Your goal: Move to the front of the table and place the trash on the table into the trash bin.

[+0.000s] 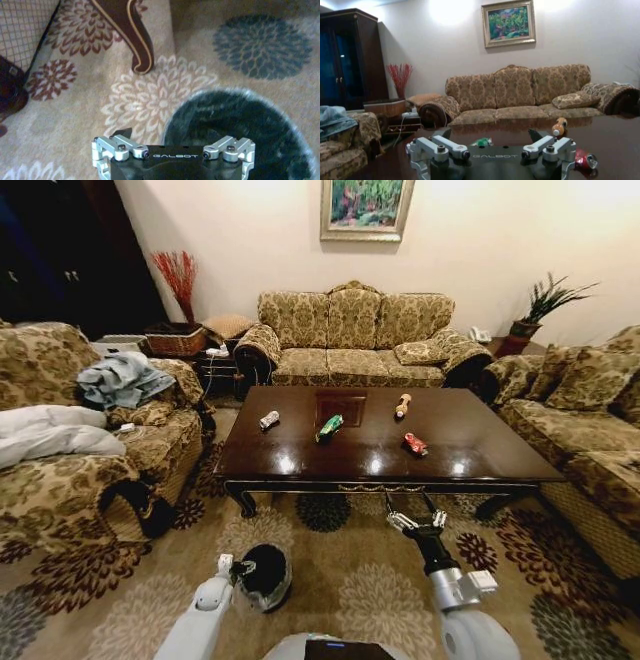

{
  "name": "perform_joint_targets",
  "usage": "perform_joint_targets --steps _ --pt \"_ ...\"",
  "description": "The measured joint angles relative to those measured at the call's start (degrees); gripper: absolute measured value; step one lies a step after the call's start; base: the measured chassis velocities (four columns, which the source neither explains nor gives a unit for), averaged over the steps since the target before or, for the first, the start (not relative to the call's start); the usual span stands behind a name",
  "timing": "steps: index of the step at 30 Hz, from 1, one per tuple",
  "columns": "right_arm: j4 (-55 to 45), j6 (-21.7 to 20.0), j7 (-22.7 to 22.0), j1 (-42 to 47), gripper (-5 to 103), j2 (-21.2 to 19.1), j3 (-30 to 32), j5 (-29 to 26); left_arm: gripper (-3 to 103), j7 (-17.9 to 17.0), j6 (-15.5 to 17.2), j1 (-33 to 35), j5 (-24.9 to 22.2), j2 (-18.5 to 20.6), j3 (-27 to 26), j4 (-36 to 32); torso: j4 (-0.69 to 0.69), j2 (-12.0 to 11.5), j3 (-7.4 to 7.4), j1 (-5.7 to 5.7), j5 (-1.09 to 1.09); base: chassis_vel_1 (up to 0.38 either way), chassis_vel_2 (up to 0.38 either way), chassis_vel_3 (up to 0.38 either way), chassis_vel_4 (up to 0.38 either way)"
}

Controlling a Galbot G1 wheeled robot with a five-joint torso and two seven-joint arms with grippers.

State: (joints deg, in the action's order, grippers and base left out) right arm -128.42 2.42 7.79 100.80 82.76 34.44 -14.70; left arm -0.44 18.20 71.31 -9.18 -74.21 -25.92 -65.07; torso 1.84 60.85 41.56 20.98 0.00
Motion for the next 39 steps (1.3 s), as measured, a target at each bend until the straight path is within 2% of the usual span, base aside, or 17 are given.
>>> perform_joint_targets --steps 3,5,6,8,15,21,23,27,30,34,39 --pt "0.2 0.0 -0.3 0.1 100 0.0 0.0 0.1 99 0.1 0.0 -0.3 0.2 0.1 0.1 1.3 0.00 0.0 -0.02 -0.06 0.00 0.000 0.000 0.000 0.000" --pt "0.4 0.0 -0.6 0.1 100 0.0 0.1 0.1 99 0.5 -1.0 -0.9 0.6 0.1 0.4 3.4 0.00 0.0 -0.05 -0.14 0.01 0.000 0.000 0.000 0.000" --pt "0.6 0.0 -0.7 0.4 100 0.1 0.1 0.1 99 0.8 -2.7 -2.1 2.2 0.1 0.6 6.9 0.00 0.1 -0.06 -0.15 0.01 0.067 -0.061 -0.065 0.055" --pt "0.6 0.0 -0.7 0.5 100 0.1 0.2 0.1 99 0.9 -3.2 -2.5 2.5 0.0 0.7 7.9 0.00 0.1 -0.05 -0.15 0.00 0.043 -0.061 -0.065 0.054" --pt "0.9 0.0 -1.1 1.1 100 -0.2 0.6 0.3 99 1.9 -6.6 -8.2 4.3 -1.0 1.1 16.6 0.00 0.0 -0.01 -0.04 0.00 0.003 -0.006 -0.004 0.008" --pt "1.0 0.0 -1.5 1.3 100 -0.2 0.7 0.6 99 2.6 -7.7 -11.8 4.7 -1.3 1.1 21.1 -0.01 0.0 -0.02 -0.06 0.02 0.000 0.000 0.000 0.000" --pt "1.0 0.0 -1.8 1.3 100 -0.2 0.8 0.7 101 3.3 -9.0 -14.4 4.8 -1.8 0.6 25.3 -0.01 0.0 -0.03 -0.08 0.00 0.000 0.000 0.000 0.000" --pt "1.2 0.0 -1.9 1.4 100 -0.3 1.1 0.6 98 4.1 -9.9 -16.5 5.6 -2.3 -0.2 29.2 -0.01 0.0 -0.02 -0.07 0.00 0.000 0.000 0.000 0.000" --pt "1.3 0.0 -2.1 1.4 100 -0.6 1.3 0.3 96 4.6 -11.1 -18.8 7.9 -3.2 -1.8 34.4 -0.01 0.0 -0.02 -0.07 0.01 0.000 0.000 0.000 0.000" --pt "1.4 0.0 -2.4 1.2 100 -0.9 1.6 -0.1 95 5.0 -11.7 -20.0 9.9 -3.8 -3.1 37.5 0.00 0.0 -0.02 -0.07 0.00 0.000 0.000 0.000 0.000" --pt "1.9 0.0 -2.5 1.0 100 -1.1 1.8 -0.5 86 6.6 -12.0 -21.3 11.5 -4.4 -4.7 40.1 0.00 0.0 -0.02 -0.07 0.01 0.000 0.000 0.000 0.000"
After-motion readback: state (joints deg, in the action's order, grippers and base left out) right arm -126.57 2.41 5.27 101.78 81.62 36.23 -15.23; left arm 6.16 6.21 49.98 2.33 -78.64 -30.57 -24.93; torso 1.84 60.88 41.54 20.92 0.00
